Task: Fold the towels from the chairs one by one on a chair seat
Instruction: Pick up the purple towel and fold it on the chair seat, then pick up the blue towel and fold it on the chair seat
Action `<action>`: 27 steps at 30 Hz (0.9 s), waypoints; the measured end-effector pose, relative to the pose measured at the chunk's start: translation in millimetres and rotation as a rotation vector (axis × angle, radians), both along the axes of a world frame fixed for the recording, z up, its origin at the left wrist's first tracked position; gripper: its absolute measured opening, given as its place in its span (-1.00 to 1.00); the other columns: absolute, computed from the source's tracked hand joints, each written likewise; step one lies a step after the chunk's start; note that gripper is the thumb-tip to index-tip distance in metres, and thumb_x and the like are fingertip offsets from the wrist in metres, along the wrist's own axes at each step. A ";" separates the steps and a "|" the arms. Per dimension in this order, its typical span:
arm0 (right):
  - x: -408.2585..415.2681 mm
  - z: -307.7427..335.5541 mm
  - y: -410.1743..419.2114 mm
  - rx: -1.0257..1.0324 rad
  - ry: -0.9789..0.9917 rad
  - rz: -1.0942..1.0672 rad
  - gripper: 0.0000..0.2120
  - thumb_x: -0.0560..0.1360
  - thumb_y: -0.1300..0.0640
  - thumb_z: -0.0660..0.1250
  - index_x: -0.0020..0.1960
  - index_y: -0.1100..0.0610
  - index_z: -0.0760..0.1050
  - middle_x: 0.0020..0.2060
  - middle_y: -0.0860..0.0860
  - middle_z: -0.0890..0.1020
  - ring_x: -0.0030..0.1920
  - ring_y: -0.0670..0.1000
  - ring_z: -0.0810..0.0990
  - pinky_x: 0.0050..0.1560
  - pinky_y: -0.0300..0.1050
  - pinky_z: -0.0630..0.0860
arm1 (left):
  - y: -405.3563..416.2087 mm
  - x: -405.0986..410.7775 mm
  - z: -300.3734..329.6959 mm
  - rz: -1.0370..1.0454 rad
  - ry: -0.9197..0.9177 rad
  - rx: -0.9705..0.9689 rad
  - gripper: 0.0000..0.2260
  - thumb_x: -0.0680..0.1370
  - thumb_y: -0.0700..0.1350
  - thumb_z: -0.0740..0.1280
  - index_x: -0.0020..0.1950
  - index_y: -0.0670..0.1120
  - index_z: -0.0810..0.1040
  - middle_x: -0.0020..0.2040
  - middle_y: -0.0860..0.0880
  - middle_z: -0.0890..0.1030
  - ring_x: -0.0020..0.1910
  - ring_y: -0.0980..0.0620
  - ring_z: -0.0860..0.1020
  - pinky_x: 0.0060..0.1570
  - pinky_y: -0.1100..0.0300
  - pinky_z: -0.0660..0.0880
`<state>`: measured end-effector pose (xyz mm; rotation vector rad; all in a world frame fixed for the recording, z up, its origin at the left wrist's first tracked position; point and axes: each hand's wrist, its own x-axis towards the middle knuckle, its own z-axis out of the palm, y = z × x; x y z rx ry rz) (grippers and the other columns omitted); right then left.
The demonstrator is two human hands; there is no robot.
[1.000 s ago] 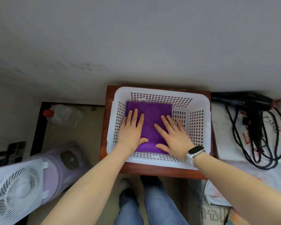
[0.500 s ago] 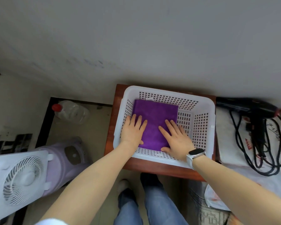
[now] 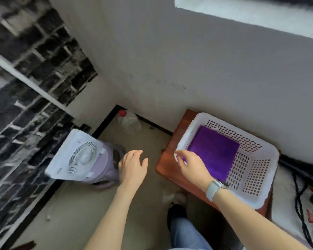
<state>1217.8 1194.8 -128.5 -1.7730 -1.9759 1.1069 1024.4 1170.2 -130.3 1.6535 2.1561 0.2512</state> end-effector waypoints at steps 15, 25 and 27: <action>-321.1 48.1 -361.5 -0.032 -0.020 1.127 -0.73 0.54 0.15 0.15 0.20 0.09 0.50 0.11 0.07 0.62 0.12 0.12 0.56 0.08 -0.16 0.42 | -527.2 -202.8 57.0 1.176 -0.179 0.195 -0.73 0.52 -0.16 0.30 0.20 -0.19 0.51 0.14 -0.18 0.59 0.15 -0.12 0.54 0.14 0.07 0.43; -439.1 44.5 -579.6 -0.052 -0.117 1.679 -0.72 0.57 0.15 0.13 0.23 0.10 0.47 0.17 0.07 0.59 0.14 0.10 0.55 0.14 -0.18 0.38 | -751.4 -193.1 35.4 1.712 -0.200 0.254 -0.71 0.56 -0.12 0.23 0.27 -0.15 0.46 0.20 -0.13 0.54 0.16 -0.07 0.51 0.17 0.19 0.34; -465.7 42.1 -608.6 -0.064 -0.104 1.737 -0.73 0.57 0.18 0.14 0.22 0.15 0.48 0.15 0.09 0.59 0.13 0.11 0.55 0.12 -0.23 0.34 | -773.9 -204.0 29.3 1.768 -0.201 0.276 -0.71 0.56 -0.13 0.25 0.25 -0.16 0.48 0.18 -0.13 0.55 0.13 -0.08 0.53 0.16 0.18 0.36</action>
